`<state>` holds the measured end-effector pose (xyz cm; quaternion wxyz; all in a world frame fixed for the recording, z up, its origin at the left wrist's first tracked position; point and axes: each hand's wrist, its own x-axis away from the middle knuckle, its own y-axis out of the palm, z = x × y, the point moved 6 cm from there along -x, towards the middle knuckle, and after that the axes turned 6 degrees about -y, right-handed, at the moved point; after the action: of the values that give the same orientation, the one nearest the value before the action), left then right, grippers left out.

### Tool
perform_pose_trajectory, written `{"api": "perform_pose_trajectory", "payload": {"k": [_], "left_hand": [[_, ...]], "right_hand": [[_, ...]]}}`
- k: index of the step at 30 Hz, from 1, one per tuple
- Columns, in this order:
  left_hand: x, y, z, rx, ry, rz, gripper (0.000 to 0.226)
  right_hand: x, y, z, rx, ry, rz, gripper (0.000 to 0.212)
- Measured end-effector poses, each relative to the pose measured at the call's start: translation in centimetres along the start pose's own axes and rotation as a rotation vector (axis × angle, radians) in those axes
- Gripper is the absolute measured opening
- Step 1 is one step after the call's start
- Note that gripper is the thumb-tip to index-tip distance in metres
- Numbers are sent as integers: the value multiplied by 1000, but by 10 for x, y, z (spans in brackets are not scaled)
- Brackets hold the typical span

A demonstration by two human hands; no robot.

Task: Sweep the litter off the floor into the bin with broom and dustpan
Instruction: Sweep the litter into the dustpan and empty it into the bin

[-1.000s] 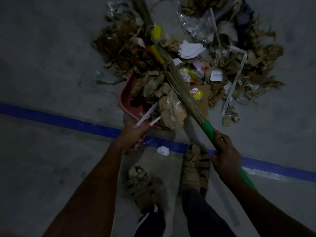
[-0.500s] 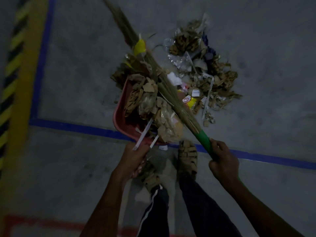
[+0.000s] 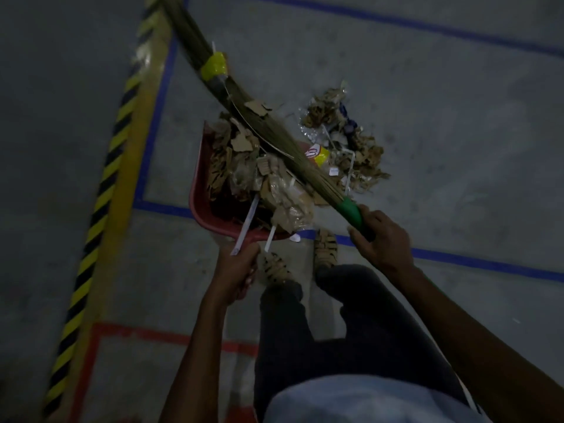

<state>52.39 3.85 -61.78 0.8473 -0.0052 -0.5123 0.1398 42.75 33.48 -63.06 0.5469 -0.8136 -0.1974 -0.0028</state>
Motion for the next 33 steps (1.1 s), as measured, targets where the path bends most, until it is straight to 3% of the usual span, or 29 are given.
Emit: {"api": "perform_pose_trajectory", "payload": {"k": [9, 15, 21, 24, 30, 33], "left_hand": [[105, -42, -15, 130, 73, 58, 42], [157, -38, -45, 251, 57, 137, 36], [193, 9, -95, 465, 14, 255, 29], [212, 41, -113, 557, 9, 304, 37], [252, 97, -154, 676, -10, 371, 25], [279, 119, -179, 760, -17, 419, 24]], "right_hand": [[29, -78, -61, 55, -232, 24, 67], [46, -86, -84, 66, -398, -59, 44], [56, -100, -87, 129, -565, -96, 45], [65, -108, -77, 152, -578, -113, 47], [93, -116, -61, -3, -657, -170, 41], [110, -113, -67, -39, -795, -224, 35]]}}
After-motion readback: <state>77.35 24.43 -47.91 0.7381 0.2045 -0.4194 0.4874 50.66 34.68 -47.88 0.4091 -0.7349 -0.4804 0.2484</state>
